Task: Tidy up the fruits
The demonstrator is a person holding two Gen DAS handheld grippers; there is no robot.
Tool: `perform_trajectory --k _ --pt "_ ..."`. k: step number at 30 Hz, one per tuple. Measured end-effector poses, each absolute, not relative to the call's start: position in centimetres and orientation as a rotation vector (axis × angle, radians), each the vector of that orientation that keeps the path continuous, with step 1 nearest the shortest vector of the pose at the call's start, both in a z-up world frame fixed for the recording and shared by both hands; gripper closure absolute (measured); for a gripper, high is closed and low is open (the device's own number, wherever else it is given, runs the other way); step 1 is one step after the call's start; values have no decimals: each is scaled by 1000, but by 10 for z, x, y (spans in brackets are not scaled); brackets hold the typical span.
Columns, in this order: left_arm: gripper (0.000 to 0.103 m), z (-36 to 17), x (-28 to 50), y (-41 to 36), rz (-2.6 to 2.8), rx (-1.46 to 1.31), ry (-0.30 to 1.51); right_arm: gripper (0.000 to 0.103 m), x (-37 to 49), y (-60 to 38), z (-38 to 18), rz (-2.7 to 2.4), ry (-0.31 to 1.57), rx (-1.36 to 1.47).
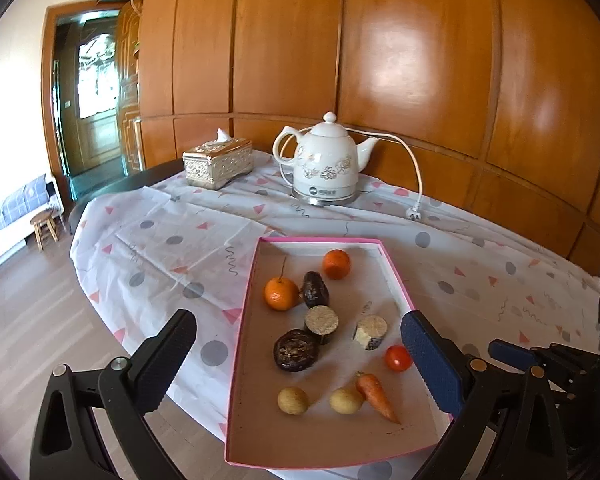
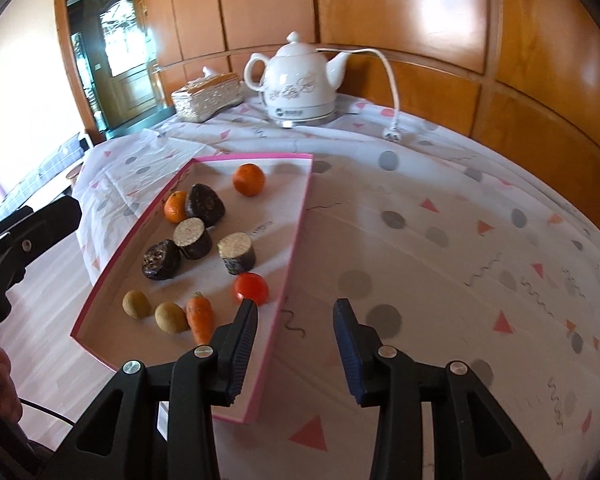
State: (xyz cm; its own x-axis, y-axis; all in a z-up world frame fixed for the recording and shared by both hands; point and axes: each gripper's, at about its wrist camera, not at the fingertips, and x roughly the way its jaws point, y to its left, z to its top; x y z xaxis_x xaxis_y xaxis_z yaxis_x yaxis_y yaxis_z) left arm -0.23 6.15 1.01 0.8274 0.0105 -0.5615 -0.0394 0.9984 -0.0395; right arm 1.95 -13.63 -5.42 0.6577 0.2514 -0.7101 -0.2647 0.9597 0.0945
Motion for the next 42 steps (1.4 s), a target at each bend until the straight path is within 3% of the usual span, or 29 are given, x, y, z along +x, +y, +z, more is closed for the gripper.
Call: perform_trajectory --k 42 --pt "0 5 -5 58 138 -50 609 63 2 -132 -47 257 748 -47"
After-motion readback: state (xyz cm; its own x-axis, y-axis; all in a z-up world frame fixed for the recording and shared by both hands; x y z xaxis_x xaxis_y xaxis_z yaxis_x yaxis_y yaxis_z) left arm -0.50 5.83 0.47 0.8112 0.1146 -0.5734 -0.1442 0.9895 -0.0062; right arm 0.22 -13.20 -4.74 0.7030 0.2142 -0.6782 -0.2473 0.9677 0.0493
